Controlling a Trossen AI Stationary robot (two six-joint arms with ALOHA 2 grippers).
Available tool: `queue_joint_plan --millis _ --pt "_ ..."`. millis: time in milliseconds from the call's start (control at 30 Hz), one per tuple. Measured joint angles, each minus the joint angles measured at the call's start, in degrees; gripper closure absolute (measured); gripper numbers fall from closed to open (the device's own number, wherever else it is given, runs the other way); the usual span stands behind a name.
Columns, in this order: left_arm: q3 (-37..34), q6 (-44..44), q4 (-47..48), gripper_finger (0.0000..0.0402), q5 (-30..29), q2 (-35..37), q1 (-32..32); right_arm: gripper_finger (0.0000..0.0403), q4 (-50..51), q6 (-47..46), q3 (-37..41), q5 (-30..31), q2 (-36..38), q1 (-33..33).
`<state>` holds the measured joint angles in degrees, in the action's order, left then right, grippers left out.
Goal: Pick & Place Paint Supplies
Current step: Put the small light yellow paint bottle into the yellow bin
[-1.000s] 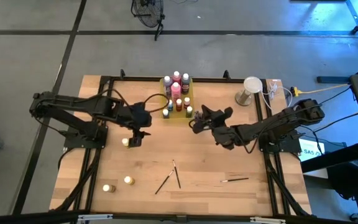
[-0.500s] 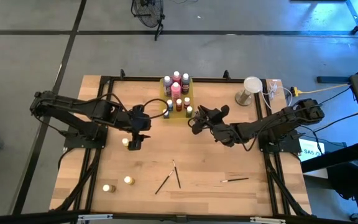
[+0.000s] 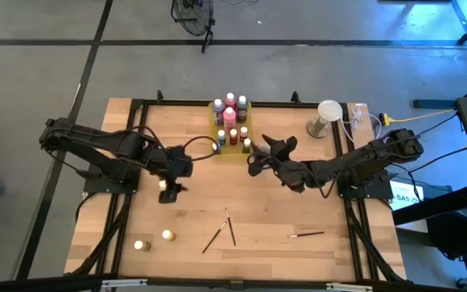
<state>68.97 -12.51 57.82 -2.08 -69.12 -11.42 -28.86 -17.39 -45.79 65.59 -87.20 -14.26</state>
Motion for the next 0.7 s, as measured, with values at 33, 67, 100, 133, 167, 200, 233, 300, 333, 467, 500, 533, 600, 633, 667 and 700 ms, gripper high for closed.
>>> queue_joint_plan --millis 33,67,100,133,167,200,233,300,333,467,500,533,600,633,667,700 --pt "0.5 -1.2 1.0 0.0189 2.5 0.0 -0.3 0.0163 0.1 1.5 -0.4 -0.9 0.0 -0.2" --pt "0.9 -2.8 1.9 0.0189 4.7 0.0 -0.6 0.0156 0.1 2.8 -0.7 -2.0 0.0 -0.5" --pt "1.2 -4.6 3.1 0.0189 6.6 0.0 -0.9 0.0151 0.0 3.8 -0.9 -3.2 0.0 -0.8" --pt "1.3 -6.3 4.7 0.0189 7.5 0.0 -1.5 0.0147 0.0 4.5 -1.1 -4.2 0.0 -0.9" --pt "1.5 -8.1 6.6 0.0189 7.7 0.0 -2.1 0.0144 0.0 4.9 -1.2 -5.1 0.0 -1.0" --pt "1.5 -9.7 8.4 0.019 7.6 0.0 -2.7 0.0141 0.0 5.1 -1.2 -5.8 0.0 -1.2" --pt "1.6 -11.1 10.3 0.019 7.2 0.0 -3.2 0.014 -0.1 5.3 -1.3 -6.2 0.0 -1.3" --pt "1.6 -13.4 14.6 0.019 5.3 0.0 -3.8 0.0139 -0.1 5.4 -1.3 -7.8 0.0 -1.3" --pt "1.6 -14.8 16.6 0.019 3.5 -0.1 -3.9 0.0139 -0.1 5.5 -1.3 -8.8 0.0 -1.3" --pt "1.6 -19.2 22.1 0.019 -6.9 -0.2 -3.8 0.0139 -0.1 5.4 -1.3 -12.6 0.0 -1.3" --pt "1.6 -19.9 22.7 0.019 -9.2 -0.2 -3.8 0.0139 -0.1 5.4 -1.3 -13.4 0.0 -1.3" --pt "1.6 -20.5 22.9 0.019 -10.9 -0.2 -3.8 0.0139 -0.2 5.5 -1.3 -14.1 0.0 -1.3" --pt "1.6 -21.2 23.4 0.019 -12.2 -0.2 -3.8 0.0139 -0.3 5.5 -1.3 -15.8 0.0 -1.3" --pt "1.6 -21.2 23.6 0.019 -12.2 -0.2 -3.8 0.0139 -0.3 5.5 -1.3 -17.1 0.0 -1.3" --pt "1.6 -21.2 23.6 0.019 -12.2 -0.2 -3.8 0.0139 -0.3 5.5 -1.3 -18.5 0.0 -1.5" --pt "1.6 -21.2 23.7 0.019 -12.2 -0.2 -3.9 0.0139 -0.3 5.5 -1.3 -19.9 0.0 -1.6"
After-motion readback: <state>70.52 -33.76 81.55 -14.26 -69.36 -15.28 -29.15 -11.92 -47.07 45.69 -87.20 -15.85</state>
